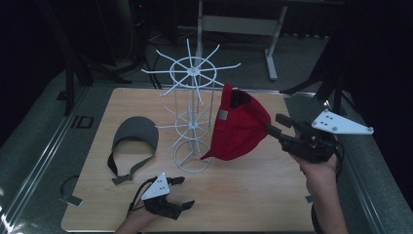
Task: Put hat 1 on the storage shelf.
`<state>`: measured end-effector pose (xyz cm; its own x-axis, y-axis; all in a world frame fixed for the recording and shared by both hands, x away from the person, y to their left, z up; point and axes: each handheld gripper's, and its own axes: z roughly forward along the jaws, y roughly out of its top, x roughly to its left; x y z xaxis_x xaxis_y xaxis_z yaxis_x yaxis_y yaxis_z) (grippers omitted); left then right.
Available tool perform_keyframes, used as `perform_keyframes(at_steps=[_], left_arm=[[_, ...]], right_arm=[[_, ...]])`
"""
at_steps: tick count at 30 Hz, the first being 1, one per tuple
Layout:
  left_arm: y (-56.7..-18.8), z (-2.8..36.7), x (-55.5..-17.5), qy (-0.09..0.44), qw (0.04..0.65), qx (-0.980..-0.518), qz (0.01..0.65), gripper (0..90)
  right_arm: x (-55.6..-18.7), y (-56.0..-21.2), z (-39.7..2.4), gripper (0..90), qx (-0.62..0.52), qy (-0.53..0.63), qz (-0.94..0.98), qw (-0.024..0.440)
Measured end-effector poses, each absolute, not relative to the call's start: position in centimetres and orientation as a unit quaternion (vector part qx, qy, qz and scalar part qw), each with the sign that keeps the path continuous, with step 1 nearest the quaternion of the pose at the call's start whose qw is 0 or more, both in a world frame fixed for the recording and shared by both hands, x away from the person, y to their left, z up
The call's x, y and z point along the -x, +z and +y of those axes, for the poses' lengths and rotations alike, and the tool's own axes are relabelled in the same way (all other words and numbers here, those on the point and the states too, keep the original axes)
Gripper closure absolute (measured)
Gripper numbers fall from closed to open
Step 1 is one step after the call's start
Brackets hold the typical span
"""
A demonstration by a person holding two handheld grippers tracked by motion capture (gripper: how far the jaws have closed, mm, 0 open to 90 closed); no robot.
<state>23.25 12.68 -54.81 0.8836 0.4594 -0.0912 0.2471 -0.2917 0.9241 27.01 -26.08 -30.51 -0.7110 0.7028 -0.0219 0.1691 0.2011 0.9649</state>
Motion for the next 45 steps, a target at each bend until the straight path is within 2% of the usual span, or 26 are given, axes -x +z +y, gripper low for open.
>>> perform_keyframes(at_steps=[8,12,18,23,27,33,39,45], left_arm=[[-54.9,12.7,-23.3,0.096,0.552,-0.798,0.222,14.5],[-54.9,12.6,-23.3,0.098,0.546,-0.802,0.222,14.5],[-55.0,12.6,-23.4,0.098,0.545,-0.802,0.224,14.5],[-55.0,12.6,-23.3,0.099,0.544,-0.802,0.225,14.5],[-55.1,12.7,-23.4,0.099,0.543,-0.803,0.224,14.5],[-55.1,12.8,-23.4,0.104,0.54,-0.804,0.227,14.5],[-55.2,12.8,-23.3,0.11,0.535,-0.807,0.224,14.5],[-55.3,13.0,-23.2,0.115,0.538,-0.803,0.229,14.5]], right_arm=[[-25.5,-32.4,-29.0,38.4,-0.31,0.567,0.724,0.24],[-25.3,-34.2,-30.1,29.6,-0.327,0.551,0.732,0.232],[-25.9,-37.7,-32.0,25.2,-0.371,0.539,0.728,0.206],[-26.4,-40.4,-32.8,25.4,-0.397,0.52,0.73,0.196],[-26.8,-43.4,-33.5,19.0,-0.419,0.493,0.734,0.205],[-27.3,-46.6,-34.9,17.6,-0.44,0.49,0.725,0.203],[-27.0,-49.5,-35.5,17.5,-0.452,0.452,0.726,0.253],[-27.0,-51.7,-36.3,17.1,-0.468,0.431,0.729,0.251]])
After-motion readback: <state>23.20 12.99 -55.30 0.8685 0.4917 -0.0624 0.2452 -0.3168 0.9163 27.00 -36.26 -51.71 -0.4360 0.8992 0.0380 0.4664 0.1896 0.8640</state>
